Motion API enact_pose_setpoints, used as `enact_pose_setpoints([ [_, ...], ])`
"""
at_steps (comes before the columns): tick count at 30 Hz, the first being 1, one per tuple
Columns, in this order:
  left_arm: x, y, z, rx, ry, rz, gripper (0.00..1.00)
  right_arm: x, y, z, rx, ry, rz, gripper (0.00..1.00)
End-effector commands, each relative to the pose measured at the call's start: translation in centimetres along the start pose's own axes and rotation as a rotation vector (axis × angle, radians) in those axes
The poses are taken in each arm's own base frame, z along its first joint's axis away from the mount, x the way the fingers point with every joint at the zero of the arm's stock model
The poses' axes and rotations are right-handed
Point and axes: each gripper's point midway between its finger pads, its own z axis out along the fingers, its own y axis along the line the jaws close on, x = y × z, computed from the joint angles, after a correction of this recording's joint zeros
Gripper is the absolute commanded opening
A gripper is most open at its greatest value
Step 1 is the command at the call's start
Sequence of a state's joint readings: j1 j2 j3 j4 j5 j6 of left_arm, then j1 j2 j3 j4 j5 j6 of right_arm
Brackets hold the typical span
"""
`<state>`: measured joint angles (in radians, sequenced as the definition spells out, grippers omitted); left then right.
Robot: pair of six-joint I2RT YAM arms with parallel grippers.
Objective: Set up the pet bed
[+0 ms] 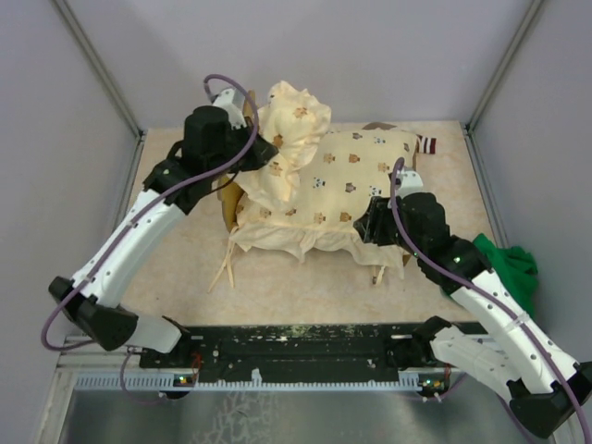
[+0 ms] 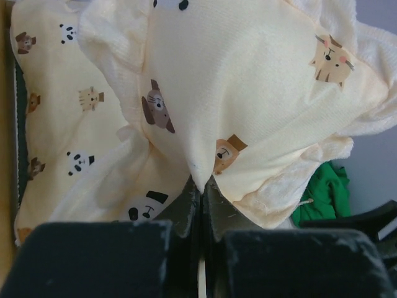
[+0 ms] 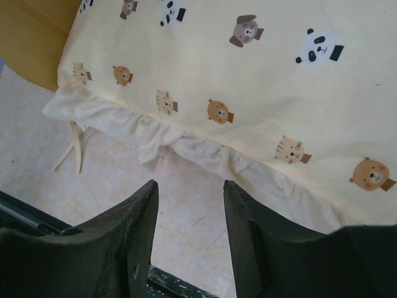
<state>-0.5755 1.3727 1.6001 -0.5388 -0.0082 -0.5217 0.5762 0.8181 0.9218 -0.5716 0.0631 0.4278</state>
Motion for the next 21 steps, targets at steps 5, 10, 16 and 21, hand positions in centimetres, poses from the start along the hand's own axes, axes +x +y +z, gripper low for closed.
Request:
enact_pose_setpoints([
  [5, -1.0, 2.4, 7.3, -0.174, -0.124, -0.150, 0.01, -2.3, 0.7, -0.6, -0.003, -0.061, -0.006, 0.47],
  [10, 0.6, 5.2, 10.1, -0.288, -0.123, -0.243, 0.00, -2.4, 0.8, -0.2, -0.009, -0.060, -0.005, 0.47],
  [16, 0.8, 7.4, 11.8, -0.357, -0.103, -0.247, 0.01, -2.5, 0.6, -0.1, 0.005, -0.053, -0.027, 0.47],
  [21, 1.1, 9.7, 12.1, -0.417, -0.092, -0.225, 0.00, -2.8, 0.8, 0.0, 0.000, -0.060, -0.027, 0.47],
])
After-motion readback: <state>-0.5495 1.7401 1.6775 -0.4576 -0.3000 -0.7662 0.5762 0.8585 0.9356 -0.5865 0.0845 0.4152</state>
